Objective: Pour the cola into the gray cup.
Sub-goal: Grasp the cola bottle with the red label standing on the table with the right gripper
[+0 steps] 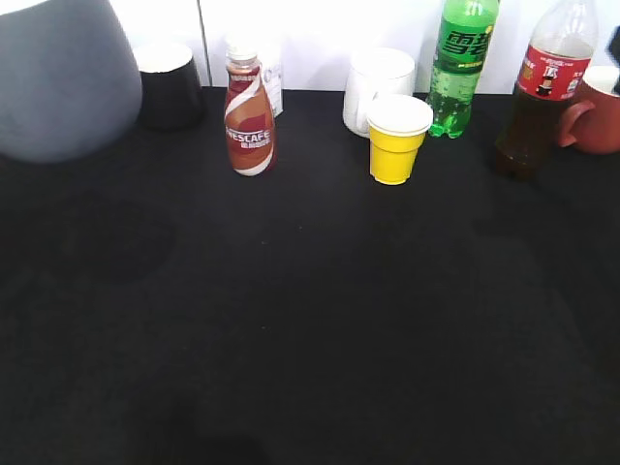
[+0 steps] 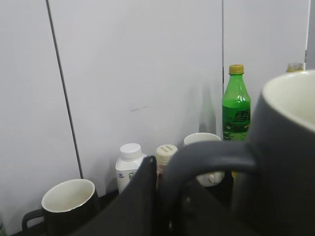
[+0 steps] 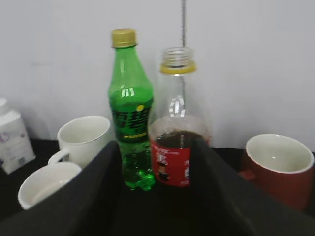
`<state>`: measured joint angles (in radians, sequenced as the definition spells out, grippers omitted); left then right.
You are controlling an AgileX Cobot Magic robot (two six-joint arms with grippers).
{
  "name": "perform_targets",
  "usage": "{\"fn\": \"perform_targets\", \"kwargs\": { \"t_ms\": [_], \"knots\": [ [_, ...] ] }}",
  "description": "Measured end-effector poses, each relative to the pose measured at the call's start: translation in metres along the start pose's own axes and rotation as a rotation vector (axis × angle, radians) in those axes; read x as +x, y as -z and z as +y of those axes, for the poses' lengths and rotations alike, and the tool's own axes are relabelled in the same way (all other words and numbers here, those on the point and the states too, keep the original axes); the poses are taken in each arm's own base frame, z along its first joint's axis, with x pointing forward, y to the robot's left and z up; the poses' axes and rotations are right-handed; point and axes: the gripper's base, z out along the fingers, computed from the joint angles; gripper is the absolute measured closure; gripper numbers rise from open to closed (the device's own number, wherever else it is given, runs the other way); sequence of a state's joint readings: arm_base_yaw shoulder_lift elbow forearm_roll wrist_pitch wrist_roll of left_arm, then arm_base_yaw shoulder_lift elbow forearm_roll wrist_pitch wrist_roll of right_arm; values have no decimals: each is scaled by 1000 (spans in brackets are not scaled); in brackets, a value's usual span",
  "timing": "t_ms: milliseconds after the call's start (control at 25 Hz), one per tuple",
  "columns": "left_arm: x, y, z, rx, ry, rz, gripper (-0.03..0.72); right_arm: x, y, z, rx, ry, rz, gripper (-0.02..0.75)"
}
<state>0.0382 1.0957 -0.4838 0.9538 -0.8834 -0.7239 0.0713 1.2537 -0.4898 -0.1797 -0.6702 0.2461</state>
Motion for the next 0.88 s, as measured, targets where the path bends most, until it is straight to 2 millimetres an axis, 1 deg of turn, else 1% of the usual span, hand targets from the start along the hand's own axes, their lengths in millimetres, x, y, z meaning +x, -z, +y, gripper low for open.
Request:
{"fn": "perform_targets", "kwargs": {
  "t_ms": [80, 160, 240, 360, 440, 520, 560, 600, 680, 800, 880],
  "knots": [
    [1, 0, -1, 11, -11, 9, 639, 1, -2, 2, -25, 31, -6, 389],
    [3, 0, -3, 36, -38, 32, 639, 15, -9, 0, -26, 41, 50, 391],
    [4, 0, -4, 49, -52, 42, 639, 25, -17, -4, 2, -5, 49, 393],
    [4, 0, -5, 54, -57, 45, 639, 25, -18, -4, -2, -8, 19, 393],
    [5, 0, -6, 63, -65, 50, 639, 24, -18, -2, -30, 38, 11, 393],
    [4, 0, -6, 70, -67, 47, 640, 28, -19, -2, -33, 83, -3, 393],
    [4, 0, -6, 72, -68, 47, 640, 36, -14, -5, -7, 85, -31, 393],
    [4, 0, -6, 73, -68, 46, 640, 50, -10, -9, 24, 86, -43, 393],
    [4, 0, -7, 74, -68, 45, 640, 76, -6, -13, 44, 95, -14, 393],
    [4, 0, -7, 75, -68, 44, 640, 111, -16, -17, 48, 105, 84, 393],
    [4, 0, -7, 76, -69, 45, 640, 125, -27, -20, 51, 106, 122, 393]
  ]
}}
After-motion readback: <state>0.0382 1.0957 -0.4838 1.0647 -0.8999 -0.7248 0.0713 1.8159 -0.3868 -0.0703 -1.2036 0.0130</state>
